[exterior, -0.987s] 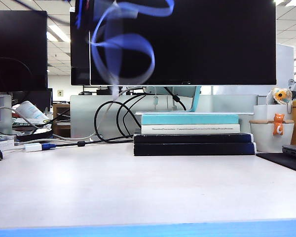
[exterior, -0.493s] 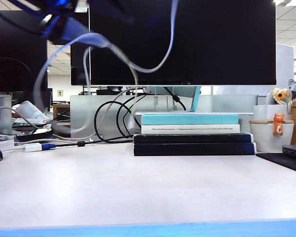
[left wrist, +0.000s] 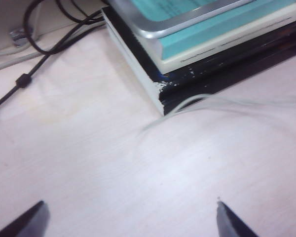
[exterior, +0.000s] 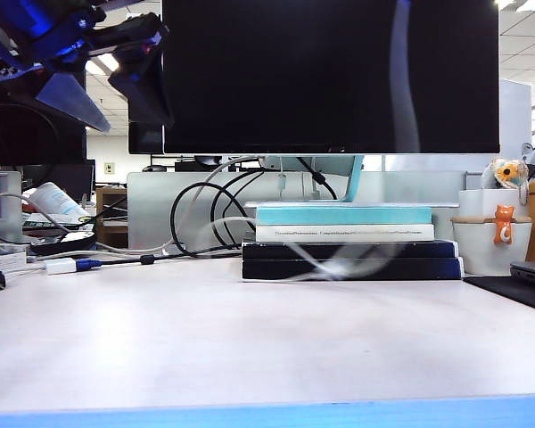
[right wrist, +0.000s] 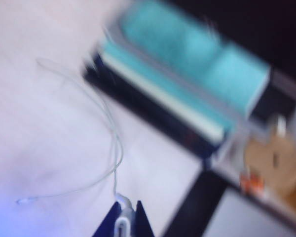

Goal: Unfold the white charging cable into a straight cable.

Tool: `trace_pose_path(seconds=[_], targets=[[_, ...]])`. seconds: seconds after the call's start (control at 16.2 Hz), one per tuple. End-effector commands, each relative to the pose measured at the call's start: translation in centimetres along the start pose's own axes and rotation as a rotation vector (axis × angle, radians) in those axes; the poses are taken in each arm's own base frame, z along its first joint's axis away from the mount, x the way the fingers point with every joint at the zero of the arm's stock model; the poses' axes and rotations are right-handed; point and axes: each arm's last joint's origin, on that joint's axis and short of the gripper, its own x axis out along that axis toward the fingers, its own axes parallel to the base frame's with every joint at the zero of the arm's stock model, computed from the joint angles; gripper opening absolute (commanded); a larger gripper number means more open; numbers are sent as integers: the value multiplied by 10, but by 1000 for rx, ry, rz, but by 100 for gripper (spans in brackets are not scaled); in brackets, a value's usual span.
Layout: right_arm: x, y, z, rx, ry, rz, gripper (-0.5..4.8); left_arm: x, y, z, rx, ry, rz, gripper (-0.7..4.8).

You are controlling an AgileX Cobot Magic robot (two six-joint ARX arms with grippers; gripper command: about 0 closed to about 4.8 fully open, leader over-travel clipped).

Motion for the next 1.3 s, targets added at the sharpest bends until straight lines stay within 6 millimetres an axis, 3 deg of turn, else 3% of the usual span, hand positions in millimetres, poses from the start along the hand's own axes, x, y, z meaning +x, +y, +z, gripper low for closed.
trace_pose_path(seconds=[0.06, 0.37, 0.43, 0.62, 0.74, 1.05, 1.11, 1.3], targets=[[21, -5, -18, 48, 127, 17, -8, -2, 0, 3, 4, -22, 7, 479], [68, -11, -47, 82, 277, -26, -8, -2, -2, 5, 2, -49, -77, 479], [78, -14, -55, 89, 308, -48, -8, -2, -5, 6, -20, -62, -169, 479], [83, -15, -58, 121, 280, 32, -8, -3, -13, 17, -37, -172, -480, 479], [76, -14, -52, 131, 178, 87, -8, 3, -24, 22, -28, -224, -534, 479], [24, -5, -36, 194, -156, 268, -8, 28, -36, 13, -24, -176, -556, 479], [6, -2, -36, 197, -219, 282, -8, 34, -37, 12, -32, -173, -560, 479], [-17, 4, -38, 183, -297, 379, -8, 34, -47, 19, -38, -251, -653, 479]])
